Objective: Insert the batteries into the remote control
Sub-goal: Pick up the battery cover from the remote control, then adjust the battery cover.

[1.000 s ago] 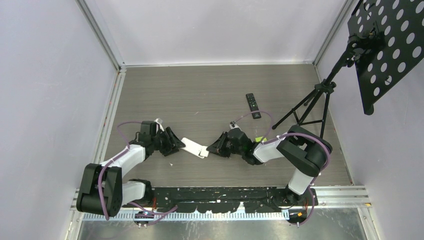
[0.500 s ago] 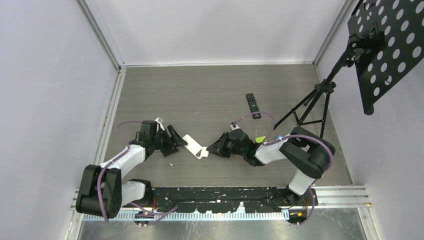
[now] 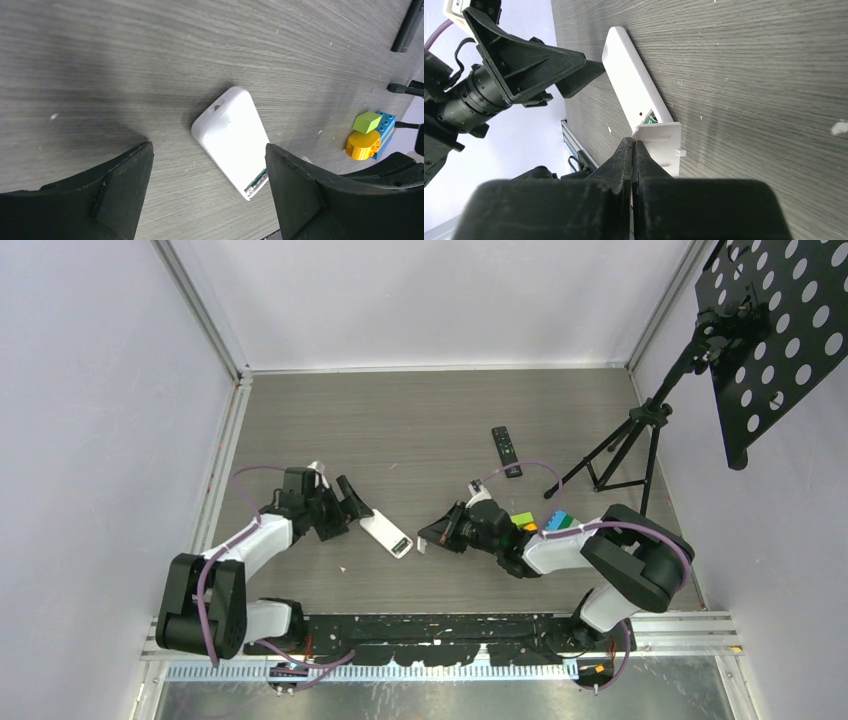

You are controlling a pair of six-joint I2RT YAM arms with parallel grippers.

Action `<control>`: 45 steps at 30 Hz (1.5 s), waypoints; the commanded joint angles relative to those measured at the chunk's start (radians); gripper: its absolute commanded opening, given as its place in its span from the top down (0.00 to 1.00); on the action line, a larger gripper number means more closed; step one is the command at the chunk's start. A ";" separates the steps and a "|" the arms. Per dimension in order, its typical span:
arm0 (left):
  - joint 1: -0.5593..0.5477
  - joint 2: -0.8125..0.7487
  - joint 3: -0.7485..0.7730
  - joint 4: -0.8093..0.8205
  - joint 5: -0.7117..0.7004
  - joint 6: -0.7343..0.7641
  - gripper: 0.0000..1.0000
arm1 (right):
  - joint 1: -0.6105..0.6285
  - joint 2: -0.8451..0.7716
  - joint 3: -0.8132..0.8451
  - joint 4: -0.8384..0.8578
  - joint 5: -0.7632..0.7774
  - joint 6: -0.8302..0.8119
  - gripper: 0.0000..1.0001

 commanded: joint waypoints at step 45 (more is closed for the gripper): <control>-0.560 -0.301 0.026 0.639 -0.018 0.482 0.21 | -0.002 -0.523 0.195 -0.353 0.406 0.394 1.00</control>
